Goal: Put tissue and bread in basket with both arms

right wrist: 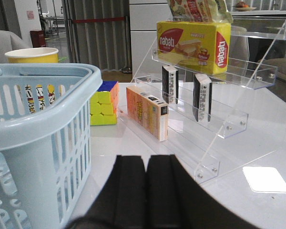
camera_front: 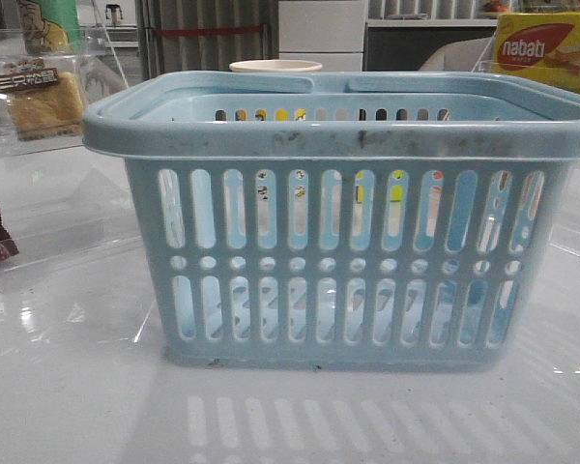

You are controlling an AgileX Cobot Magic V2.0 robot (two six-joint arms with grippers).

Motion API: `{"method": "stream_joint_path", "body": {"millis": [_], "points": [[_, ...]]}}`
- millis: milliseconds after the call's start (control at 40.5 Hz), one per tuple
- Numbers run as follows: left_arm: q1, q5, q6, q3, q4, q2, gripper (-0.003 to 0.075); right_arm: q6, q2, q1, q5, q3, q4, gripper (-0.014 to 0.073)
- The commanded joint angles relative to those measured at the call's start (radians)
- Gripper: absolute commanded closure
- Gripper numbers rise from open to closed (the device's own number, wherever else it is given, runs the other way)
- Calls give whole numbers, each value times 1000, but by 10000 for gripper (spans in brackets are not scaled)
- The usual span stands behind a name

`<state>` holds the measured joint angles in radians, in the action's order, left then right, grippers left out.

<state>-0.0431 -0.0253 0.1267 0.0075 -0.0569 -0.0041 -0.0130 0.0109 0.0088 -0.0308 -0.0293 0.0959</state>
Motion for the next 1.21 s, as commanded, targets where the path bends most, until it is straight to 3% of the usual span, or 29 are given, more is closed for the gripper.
{"method": "stream_joint_path", "body": {"millis": [0,914,1013,1186], "points": [[-5,-86,-3,5,-9,-18,628,0,19,1,85,6,-4,538],[-5,-118,-3,5,-5,-18,628,0,19,1,90,9,-4,538],[-5,-144,-3,-21,-5,-18,628,0,19,1,59,49,-4,538],[-5,-37,-3,-163,-5,-10,628,-2,16,1,-8,200,-4,538]]}}
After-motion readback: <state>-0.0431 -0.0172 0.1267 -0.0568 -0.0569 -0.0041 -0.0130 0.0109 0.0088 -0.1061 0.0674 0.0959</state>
